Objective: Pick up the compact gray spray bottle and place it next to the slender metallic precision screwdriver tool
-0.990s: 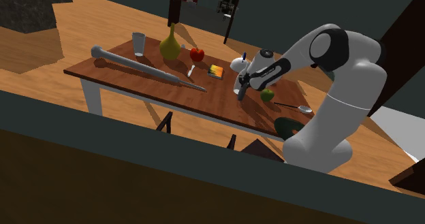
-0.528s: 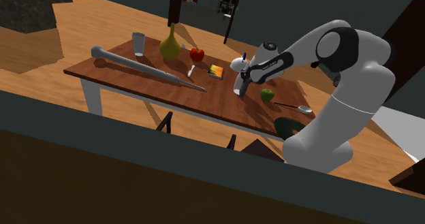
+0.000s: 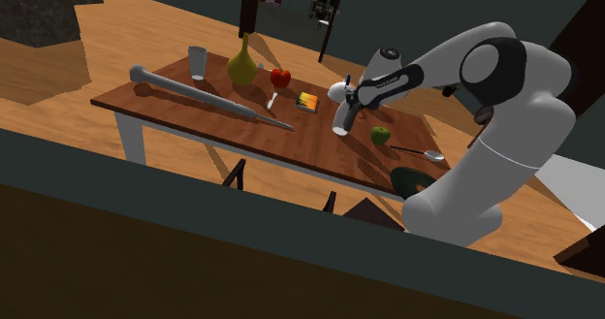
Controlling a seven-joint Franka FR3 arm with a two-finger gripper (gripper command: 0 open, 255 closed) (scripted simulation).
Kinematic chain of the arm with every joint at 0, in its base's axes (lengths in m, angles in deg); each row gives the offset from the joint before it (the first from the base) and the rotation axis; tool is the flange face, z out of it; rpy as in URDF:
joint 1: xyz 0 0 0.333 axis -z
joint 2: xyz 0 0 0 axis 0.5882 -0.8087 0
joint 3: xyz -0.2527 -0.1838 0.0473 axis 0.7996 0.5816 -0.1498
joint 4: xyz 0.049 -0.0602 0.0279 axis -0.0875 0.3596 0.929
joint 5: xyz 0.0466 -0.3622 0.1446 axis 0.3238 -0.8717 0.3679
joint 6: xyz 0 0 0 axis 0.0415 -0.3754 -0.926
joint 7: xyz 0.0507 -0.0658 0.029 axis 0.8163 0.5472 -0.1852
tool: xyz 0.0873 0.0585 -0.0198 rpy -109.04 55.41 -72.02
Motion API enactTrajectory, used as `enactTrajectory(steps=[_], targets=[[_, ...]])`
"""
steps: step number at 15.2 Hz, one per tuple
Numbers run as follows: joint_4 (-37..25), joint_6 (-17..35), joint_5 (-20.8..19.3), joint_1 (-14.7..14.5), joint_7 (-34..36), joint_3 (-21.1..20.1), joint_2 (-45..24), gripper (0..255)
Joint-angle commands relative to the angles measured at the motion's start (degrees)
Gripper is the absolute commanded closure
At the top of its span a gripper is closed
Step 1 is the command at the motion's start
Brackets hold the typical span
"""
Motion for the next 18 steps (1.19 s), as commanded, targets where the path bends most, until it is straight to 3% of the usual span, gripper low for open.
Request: enactTrajectory(steps=[1,18], targets=[[-0.6,-1.4,1.1,0.0,-1.1,-0.1,0.8,255],[-7.5,-13.5,6.8,-0.8,-7.3,-0.7,6.3,255]])
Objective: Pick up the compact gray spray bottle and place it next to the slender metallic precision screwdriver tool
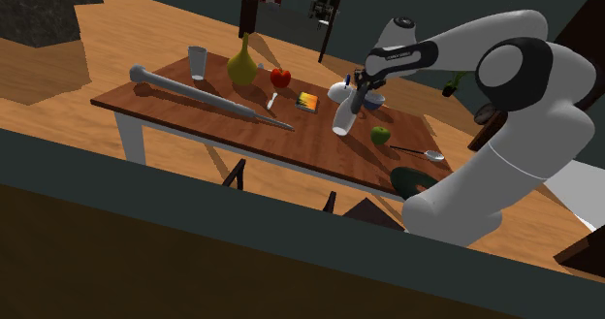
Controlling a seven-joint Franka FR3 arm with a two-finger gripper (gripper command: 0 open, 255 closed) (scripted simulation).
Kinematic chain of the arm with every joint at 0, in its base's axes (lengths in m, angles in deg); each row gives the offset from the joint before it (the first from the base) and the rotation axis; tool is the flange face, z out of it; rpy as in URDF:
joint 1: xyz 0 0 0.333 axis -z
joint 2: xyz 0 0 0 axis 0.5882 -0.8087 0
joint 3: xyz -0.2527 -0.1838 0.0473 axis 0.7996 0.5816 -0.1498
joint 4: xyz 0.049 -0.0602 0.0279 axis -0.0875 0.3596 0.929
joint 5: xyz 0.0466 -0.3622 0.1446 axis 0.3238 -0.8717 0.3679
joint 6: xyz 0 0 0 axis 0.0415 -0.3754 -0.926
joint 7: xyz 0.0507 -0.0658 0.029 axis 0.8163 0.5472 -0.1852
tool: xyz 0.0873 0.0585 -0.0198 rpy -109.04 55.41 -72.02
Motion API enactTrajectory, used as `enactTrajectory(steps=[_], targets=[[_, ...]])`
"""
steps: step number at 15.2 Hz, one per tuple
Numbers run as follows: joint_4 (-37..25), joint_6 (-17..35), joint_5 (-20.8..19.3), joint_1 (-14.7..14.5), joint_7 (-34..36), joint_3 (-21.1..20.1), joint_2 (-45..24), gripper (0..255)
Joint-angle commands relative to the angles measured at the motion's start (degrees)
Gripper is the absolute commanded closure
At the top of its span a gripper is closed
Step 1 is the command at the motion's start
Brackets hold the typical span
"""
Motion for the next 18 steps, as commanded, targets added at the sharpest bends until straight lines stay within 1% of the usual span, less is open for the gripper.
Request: enactTrajectory(steps=[1,18], targets=[[-1.1,-1.4,0.5,-0.1,-0.6,0.0,0.4,255],[-12.0,-13.9,3.5,-0.7,-4.4,-0.2,2.2,255]])
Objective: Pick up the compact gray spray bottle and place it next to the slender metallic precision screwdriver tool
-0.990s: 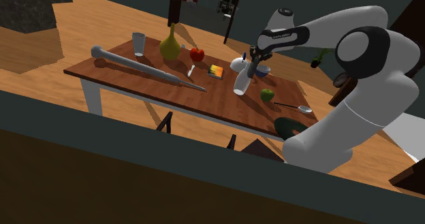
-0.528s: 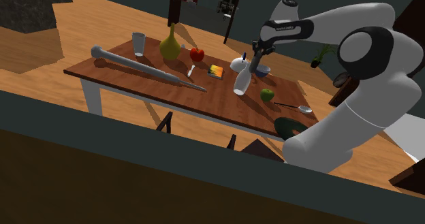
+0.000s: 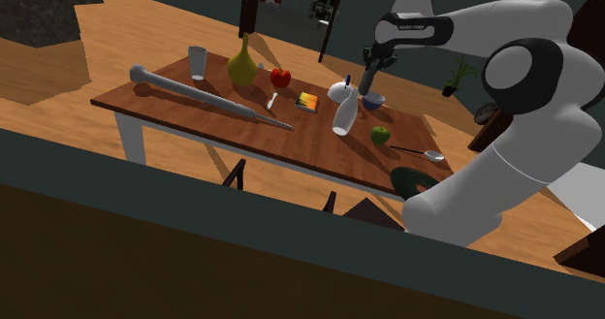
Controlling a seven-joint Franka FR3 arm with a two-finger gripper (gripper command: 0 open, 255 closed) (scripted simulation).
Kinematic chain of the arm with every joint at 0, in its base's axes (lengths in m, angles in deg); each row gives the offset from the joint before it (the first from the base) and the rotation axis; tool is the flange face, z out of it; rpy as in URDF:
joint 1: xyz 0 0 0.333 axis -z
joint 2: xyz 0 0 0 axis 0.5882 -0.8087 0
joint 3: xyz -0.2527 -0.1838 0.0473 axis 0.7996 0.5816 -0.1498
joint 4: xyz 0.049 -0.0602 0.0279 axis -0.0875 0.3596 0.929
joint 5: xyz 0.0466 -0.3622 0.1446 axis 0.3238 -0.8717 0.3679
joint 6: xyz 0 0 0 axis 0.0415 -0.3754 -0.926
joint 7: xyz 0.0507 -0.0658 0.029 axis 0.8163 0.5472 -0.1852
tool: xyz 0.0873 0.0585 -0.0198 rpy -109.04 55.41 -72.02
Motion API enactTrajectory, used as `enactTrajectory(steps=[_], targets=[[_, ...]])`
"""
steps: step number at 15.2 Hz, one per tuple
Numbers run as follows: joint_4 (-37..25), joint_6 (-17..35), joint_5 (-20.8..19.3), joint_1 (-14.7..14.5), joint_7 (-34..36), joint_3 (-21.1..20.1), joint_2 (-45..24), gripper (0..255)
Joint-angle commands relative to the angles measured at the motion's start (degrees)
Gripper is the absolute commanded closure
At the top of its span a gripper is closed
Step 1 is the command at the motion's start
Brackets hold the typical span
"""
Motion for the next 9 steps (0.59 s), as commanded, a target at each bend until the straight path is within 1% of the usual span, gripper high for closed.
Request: enactTrajectory(steps=[1,3,9], targets=[[-1.7,-1.7,0.3,-0.1,-0.4,-0.1,0.0,255],[-3.0,-3.0,0.5,-0.1,-0.7,-0.1,0.0,255],[-5.0,-5.8,-3.3,-3.3,8.6,-4.9,-1.2,255]])
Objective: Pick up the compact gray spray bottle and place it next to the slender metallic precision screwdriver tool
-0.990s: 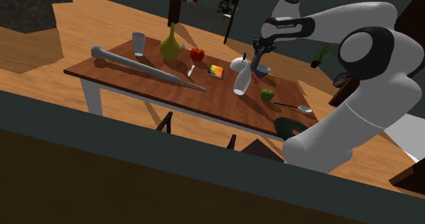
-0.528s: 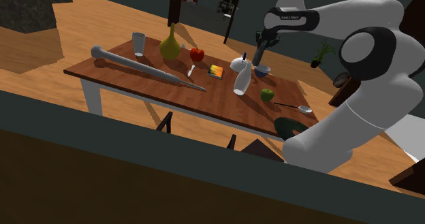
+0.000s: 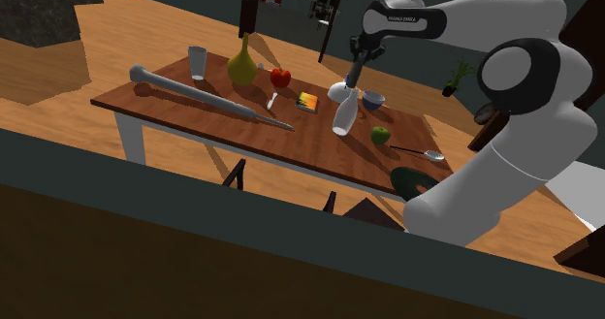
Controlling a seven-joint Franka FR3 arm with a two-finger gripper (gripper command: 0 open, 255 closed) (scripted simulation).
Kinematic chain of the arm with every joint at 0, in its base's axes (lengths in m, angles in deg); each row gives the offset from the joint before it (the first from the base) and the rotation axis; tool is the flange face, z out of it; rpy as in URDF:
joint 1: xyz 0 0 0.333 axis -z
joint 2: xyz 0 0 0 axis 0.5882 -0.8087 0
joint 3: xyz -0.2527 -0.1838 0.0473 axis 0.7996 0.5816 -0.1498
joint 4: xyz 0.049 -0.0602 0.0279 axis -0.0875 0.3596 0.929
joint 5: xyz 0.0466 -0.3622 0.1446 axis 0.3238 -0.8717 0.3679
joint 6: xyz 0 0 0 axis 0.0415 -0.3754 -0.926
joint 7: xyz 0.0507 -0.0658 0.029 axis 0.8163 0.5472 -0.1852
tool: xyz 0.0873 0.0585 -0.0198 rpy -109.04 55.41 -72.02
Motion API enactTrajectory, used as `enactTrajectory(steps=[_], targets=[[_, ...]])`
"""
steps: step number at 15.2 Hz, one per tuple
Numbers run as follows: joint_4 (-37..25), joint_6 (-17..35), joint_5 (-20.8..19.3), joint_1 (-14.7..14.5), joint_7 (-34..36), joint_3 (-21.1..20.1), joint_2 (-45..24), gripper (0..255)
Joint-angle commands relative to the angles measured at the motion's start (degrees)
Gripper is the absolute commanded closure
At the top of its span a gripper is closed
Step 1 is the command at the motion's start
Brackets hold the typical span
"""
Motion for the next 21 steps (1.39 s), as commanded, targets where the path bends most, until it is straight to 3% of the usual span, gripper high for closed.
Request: enactTrajectory(steps=[1,12,21], targets=[[-0.4,-1.0,-1.3,-1.2,3.3,-1.6,-0.2,255],[-11.7,-9.3,-8.0,-8.4,18.3,-9.4,-8.6,255],[-29.5,-19.4,-14.2,-16.8,27.5,-13.6,-21.3,255]])
